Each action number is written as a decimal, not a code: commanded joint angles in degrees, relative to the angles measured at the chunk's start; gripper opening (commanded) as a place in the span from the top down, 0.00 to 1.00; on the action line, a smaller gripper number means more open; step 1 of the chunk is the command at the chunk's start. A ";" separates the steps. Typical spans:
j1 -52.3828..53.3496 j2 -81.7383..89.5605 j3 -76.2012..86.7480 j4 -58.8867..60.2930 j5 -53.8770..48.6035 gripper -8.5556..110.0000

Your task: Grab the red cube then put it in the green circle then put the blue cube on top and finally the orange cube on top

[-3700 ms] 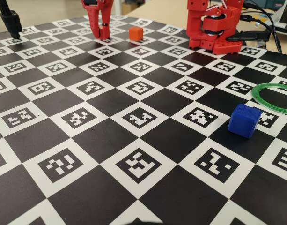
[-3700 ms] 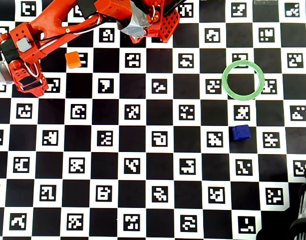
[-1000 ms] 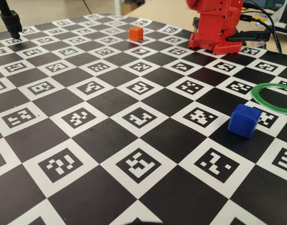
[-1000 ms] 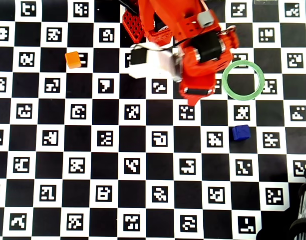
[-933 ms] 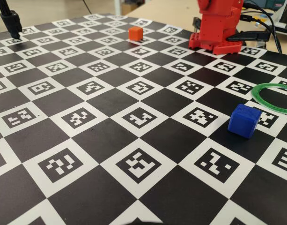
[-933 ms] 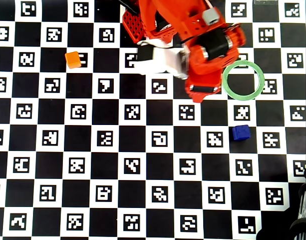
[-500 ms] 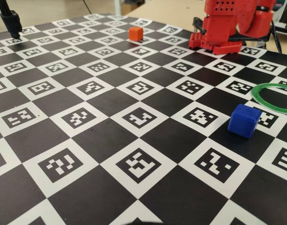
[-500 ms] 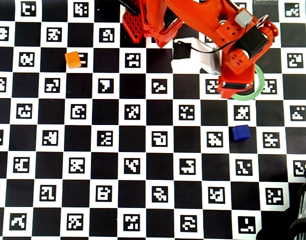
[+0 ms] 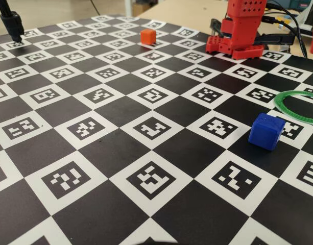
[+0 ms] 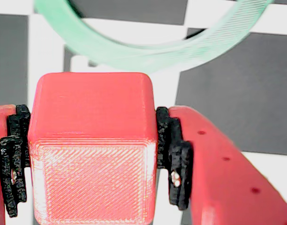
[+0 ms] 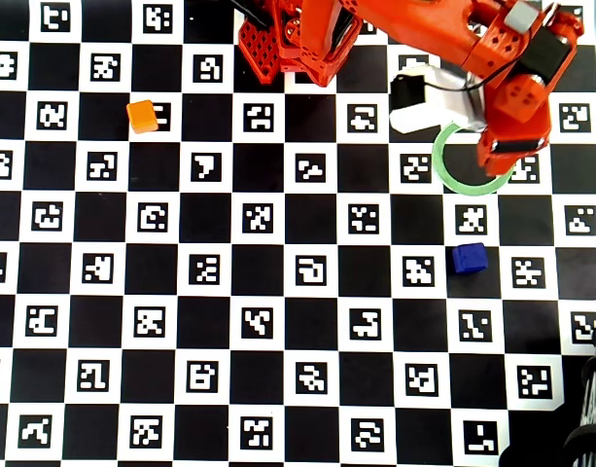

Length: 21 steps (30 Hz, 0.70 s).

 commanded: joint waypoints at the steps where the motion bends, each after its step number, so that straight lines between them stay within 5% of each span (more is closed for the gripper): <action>1: 0.70 0.00 -1.76 -3.08 0.26 0.95; 21: 2.29 0.35 15.47 -16.96 -0.35 0.95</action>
